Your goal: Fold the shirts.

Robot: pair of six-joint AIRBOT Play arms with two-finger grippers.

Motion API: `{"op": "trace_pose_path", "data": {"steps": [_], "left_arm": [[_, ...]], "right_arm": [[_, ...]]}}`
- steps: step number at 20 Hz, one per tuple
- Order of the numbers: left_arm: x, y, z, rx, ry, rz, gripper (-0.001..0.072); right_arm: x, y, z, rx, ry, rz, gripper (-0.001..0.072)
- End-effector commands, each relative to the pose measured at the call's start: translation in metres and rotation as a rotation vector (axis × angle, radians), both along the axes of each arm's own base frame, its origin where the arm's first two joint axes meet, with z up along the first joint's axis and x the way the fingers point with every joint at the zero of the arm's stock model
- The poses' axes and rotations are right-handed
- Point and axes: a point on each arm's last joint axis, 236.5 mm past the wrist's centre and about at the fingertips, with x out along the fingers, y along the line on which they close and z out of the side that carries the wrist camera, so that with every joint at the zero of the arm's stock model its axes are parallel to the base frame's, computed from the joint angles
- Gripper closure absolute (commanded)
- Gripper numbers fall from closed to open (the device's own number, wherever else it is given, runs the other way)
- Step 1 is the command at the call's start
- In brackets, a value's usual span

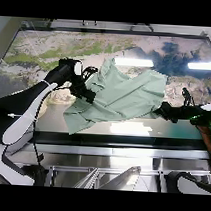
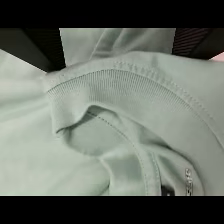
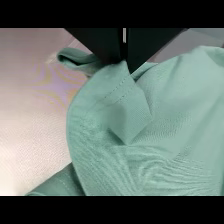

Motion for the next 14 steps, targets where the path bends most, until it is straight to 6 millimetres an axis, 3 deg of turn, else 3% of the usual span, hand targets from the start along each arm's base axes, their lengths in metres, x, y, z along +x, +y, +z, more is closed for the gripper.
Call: {"op": "trace_pose_path", "data": {"steps": [1, 2, 4, 5, 6, 7, 11, 14], "left_arm": [[0.010, -0.010, 0.001, -0.019, -0.052, 0.008, 0.0008], [0.011, -0.013, 0.001, -0.023, -0.060, 0.008, 0.0009], [0.012, -0.015, 0.001, -0.026, -0.069, 0.006, 0.0336], [0.012, -0.015, 0.001, -0.024, -0.069, 0.004, 0.0397], [0.012, -0.012, 0.001, -0.016, -0.069, 0.003, 0.0511], [0.011, -0.006, 0.000, -0.005, -0.059, -0.007, 0.0697], [0.005, 0.041, 0.004, 0.041, 0.033, 0.068, 0.0681], [0.015, 0.072, 0.020, -0.033, 0.047, 0.196, 0.0682]], "right_arm": [[0.000, 0.000, 0.000, 0.001, 0.001, 0.001, 0.0697], [0.000, 0.001, 0.000, 0.002, 0.001, 0.001, 0.0697], [0.000, 0.001, 0.000, 0.002, 0.001, 0.001, 0.0697], [0.000, 0.001, 0.000, 0.002, 0.001, 0.001, 0.0697], [0.000, 0.000, 0.000, 0.001, 0.001, 0.001, 0.0697], [0.000, 0.000, 0.000, 0.001, 0.000, 0.001, 0.0697], [0.000, -0.007, 0.003, 0.010, 0.003, -0.015, 0.0697], [0.000, -0.020, 0.004, 0.024, 0.011, -0.050, 0.0697]]}}
